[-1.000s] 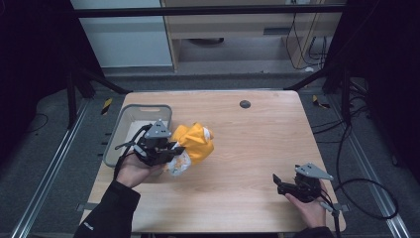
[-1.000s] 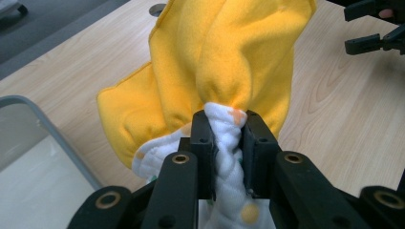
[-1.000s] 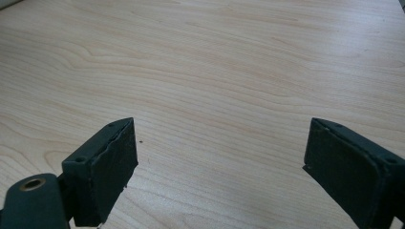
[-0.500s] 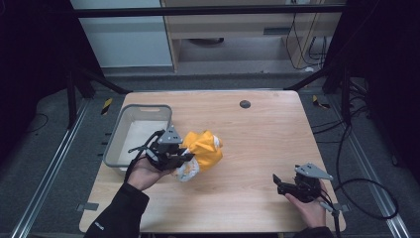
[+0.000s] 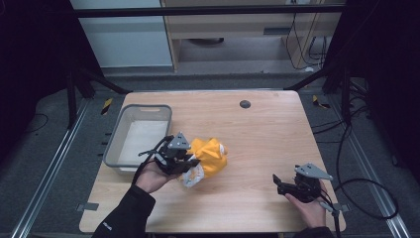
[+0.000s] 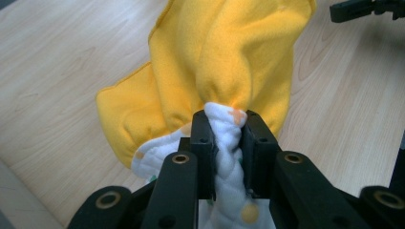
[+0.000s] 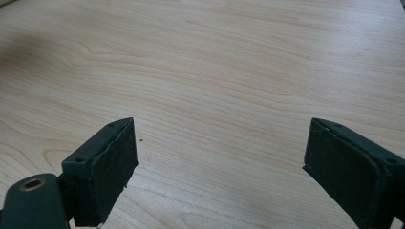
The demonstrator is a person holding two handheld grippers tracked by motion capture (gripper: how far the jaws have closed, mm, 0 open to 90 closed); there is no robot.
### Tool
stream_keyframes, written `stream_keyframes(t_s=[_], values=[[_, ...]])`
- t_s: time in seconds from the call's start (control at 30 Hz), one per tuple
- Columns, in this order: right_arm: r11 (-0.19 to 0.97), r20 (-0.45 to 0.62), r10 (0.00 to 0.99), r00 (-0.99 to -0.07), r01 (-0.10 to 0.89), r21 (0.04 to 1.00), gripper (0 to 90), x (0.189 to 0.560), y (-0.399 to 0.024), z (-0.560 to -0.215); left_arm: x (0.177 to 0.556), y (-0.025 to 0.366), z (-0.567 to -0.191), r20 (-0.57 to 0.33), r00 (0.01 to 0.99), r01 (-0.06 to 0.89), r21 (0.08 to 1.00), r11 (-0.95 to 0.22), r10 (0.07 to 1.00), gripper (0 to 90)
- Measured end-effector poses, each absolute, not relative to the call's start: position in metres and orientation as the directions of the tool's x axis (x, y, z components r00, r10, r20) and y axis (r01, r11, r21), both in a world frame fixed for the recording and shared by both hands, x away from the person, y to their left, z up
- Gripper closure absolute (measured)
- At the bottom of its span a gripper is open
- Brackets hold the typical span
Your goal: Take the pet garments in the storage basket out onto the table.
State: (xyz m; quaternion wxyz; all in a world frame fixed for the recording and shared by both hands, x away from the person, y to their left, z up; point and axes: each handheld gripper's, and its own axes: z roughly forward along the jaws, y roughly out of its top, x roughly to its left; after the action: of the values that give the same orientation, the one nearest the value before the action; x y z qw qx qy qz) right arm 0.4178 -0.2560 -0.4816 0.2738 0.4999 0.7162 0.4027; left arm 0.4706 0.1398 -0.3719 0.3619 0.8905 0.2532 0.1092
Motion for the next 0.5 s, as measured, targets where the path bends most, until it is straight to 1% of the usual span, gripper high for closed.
stream_keyframes(t_s=[0.5], values=[[0.174,0.015,0.936,-0.352,0.499,0.849,10.8,0.418,-0.256,-0.481,0.470,0.122,-0.395,0.006,0.873,0.366,0.653,-0.663,0.488,77.1]])
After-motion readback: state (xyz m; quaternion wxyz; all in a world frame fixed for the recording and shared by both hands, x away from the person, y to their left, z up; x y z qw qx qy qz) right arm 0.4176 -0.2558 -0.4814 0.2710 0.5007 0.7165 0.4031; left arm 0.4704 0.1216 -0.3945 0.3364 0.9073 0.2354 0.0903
